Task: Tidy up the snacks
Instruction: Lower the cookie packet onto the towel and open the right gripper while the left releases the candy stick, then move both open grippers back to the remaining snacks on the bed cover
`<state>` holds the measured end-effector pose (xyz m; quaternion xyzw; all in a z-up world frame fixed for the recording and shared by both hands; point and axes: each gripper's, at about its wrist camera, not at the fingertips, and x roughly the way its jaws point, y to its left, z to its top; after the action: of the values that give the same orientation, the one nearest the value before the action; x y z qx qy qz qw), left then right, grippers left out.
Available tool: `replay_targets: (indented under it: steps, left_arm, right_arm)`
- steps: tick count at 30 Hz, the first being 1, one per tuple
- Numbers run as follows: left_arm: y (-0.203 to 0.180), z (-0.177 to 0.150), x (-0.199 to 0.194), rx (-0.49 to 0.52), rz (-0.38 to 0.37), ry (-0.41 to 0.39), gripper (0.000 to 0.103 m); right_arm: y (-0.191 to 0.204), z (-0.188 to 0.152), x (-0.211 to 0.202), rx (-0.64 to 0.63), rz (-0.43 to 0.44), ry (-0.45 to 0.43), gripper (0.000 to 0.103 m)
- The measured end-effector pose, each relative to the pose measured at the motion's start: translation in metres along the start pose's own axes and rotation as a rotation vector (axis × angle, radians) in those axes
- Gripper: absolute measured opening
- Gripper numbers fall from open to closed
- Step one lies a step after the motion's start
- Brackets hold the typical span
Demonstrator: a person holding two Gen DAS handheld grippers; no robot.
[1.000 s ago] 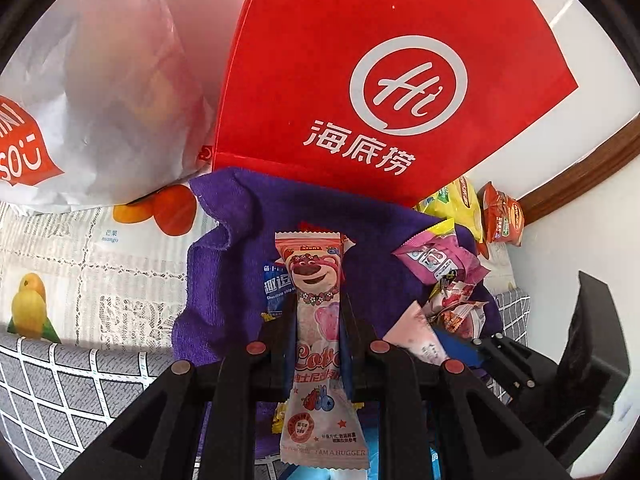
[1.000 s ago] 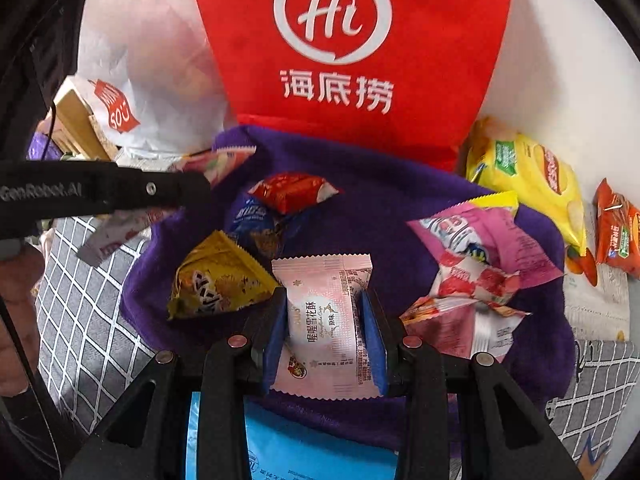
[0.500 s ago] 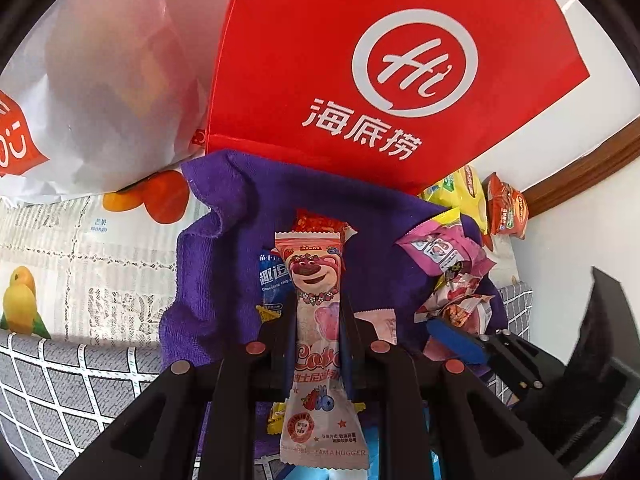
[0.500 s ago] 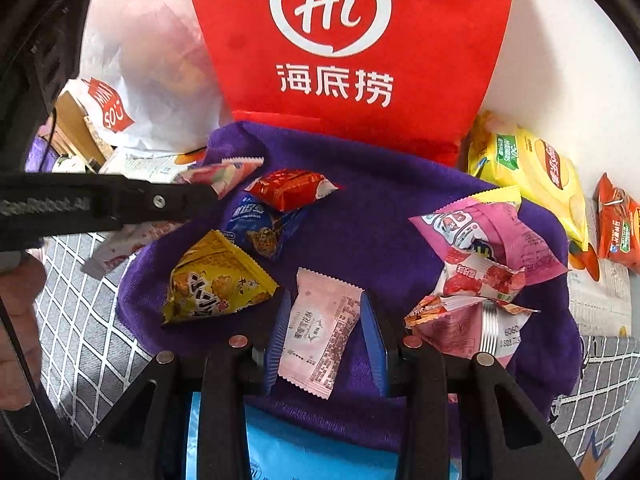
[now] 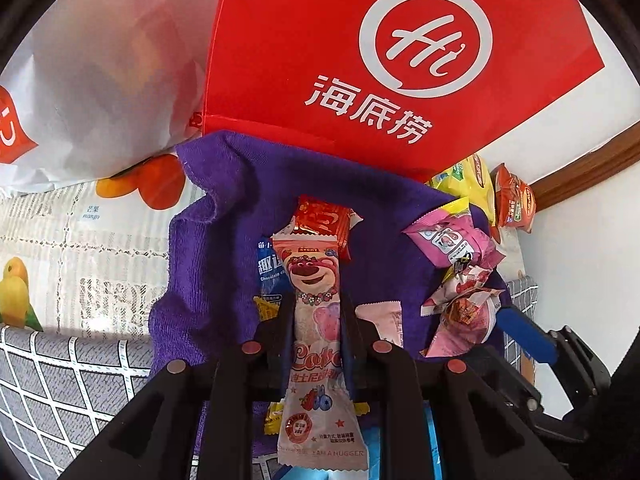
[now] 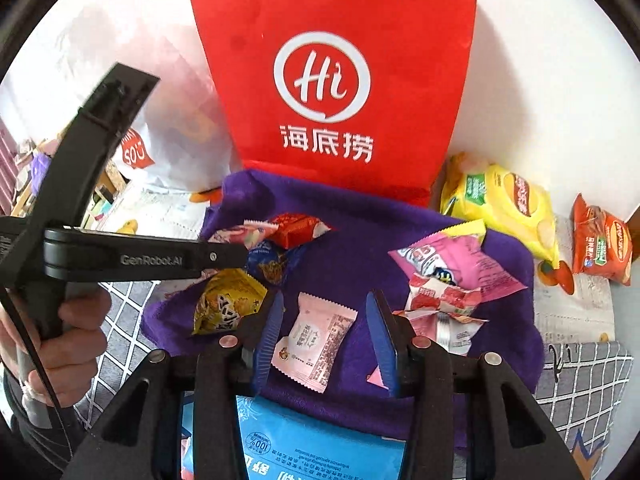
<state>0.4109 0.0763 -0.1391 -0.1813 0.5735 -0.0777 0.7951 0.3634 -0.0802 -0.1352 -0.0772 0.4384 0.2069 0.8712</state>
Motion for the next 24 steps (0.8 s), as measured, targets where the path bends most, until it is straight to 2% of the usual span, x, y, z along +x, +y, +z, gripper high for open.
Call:
replay_targets:
  steps: [5, 9, 11, 14, 24]
  left_arm:
    - [-0.005, 0.0, -0.006, 0.025, -0.003, -0.007, 0.028]
    - [-0.01, -0.001, -0.018, 0.05, -0.008, -0.037, 0.041]
    - [-0.011, -0.002, -0.029, 0.06, -0.016, -0.06, 0.043]
    - [-0.014, -0.004, -0.043, 0.073, -0.027, -0.094, 0.048]
    - [-0.03, -0.016, -0.092, 0.129, -0.068, -0.194, 0.054]
  right_arm:
    - [0.001, 0.002, -0.007, -0.004, -0.021, -0.019, 0.043]
    - [0.002, 0.003, -0.017, 0.001, -0.024, -0.045, 0.044]
    - [0.003, 0.004, -0.023, 0.002, -0.029, -0.06, 0.044]
    - [0.006, 0.003, -0.032, -0.009, -0.046, -0.073, 0.05]
    - [0.005, -0.017, -0.08, 0.028, -0.106, -0.126, 0.054]
